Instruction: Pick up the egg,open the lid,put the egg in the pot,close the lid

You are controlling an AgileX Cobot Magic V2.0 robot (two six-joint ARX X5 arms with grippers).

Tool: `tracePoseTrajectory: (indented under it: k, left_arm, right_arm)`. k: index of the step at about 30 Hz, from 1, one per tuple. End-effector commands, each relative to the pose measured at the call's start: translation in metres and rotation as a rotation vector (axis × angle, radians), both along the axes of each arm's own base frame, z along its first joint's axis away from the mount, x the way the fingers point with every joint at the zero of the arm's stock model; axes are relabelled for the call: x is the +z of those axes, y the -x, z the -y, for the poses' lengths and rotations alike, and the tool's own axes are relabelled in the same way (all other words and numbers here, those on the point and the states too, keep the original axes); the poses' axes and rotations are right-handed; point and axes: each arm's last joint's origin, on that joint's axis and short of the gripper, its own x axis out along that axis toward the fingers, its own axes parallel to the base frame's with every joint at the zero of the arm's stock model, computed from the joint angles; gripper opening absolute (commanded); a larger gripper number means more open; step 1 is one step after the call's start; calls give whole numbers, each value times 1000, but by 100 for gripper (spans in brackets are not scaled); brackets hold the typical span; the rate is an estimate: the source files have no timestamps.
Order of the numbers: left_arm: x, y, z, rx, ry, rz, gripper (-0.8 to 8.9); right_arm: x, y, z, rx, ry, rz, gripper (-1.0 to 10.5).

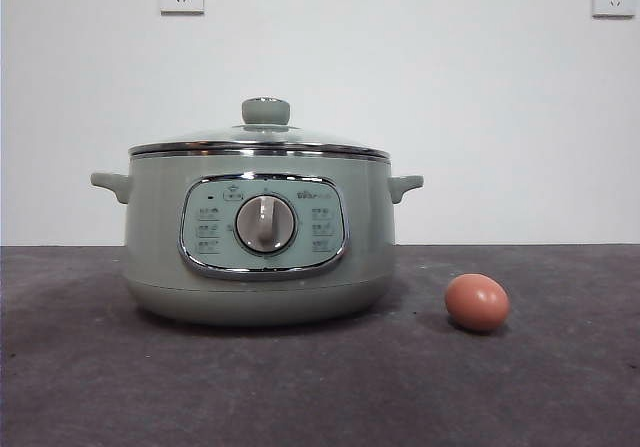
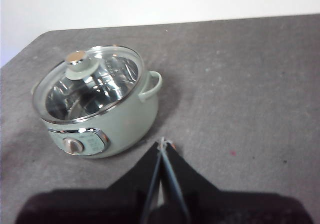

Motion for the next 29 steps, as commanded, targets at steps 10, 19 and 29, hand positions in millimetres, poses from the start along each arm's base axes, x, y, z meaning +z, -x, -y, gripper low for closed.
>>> tracePoseTrajectory:
  k: [10,19,29]
  left_arm:
    - [15,9,3,-72,-7,28,-2]
    - [16,1,4,-137,12,8,714]
    - [18,-12,5,-158,16,4,730]
  right_arm:
    - [21,7,-1,35,43,24,6]
    - [19,5,-1,61,23,-14,610]
    - [16,-3,-1,63,19,-69,666]
